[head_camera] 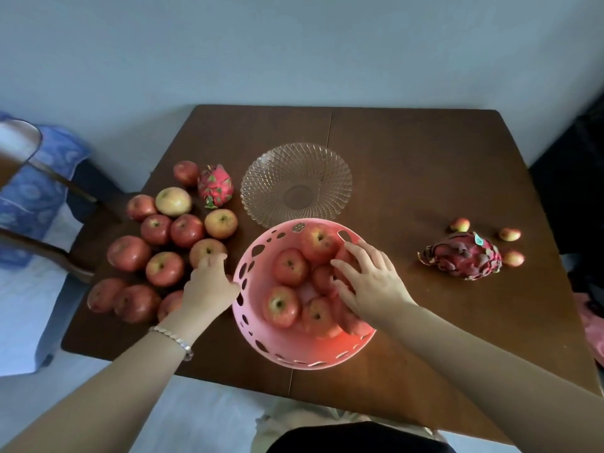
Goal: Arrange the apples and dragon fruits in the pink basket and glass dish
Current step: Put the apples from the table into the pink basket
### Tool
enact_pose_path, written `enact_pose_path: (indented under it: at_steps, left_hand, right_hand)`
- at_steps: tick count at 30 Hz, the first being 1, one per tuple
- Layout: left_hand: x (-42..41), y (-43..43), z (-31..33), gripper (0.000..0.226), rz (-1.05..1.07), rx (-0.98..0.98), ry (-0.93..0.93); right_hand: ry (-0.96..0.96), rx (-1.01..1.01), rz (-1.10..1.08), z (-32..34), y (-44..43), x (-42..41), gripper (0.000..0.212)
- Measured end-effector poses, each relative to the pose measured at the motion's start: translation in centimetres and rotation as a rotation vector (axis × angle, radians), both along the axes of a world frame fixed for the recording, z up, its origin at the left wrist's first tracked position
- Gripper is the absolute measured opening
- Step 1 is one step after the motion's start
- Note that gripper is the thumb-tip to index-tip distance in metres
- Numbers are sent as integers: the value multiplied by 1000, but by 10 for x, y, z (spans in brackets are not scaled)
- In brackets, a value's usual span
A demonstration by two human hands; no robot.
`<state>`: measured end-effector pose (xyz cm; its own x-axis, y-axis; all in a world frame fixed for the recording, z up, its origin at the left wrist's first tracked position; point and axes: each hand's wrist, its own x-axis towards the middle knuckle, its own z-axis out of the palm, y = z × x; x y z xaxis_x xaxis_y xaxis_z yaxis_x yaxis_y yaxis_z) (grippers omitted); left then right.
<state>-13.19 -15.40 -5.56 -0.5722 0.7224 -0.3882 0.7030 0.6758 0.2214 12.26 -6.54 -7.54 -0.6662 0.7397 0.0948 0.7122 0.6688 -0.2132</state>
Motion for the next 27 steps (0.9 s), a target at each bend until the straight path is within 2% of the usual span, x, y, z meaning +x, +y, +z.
enact_pose_path:
  at_steps: [2,5,8,10,14,17,23,27]
  left_hand:
    - [-10,6,-2,52,-61,-39,-26]
    - [-22,11,-2,46,-128,-51,40]
    - [-26,4,-7,55,-173,-294,68]
    - [-21,-3,-15,59,-215,-350,81]
    - [-14,-13,-22,59,-157,-196,79]
    - [-12,-14,-12,66,-99,-174,116]
    - [13,-3,41,60,-262,46,270]
    - [62,0,57,65,-438,94,25]
  right_hand:
    - [15,12,-2,-1,1,0,41]
    - [53,17,-28,-4,0,0,38]
    - [68,8,-44,-5,0,1,38]
    - [68,8,-45,-5,0,1,38]
    - [58,-15,-60,-6,-2,0,40]
    - [49,-63,-67,-4,-3,0,40]
    - [54,-157,-87,0,-6,0,46]
    - [51,-207,-87,3,-7,-1,53]
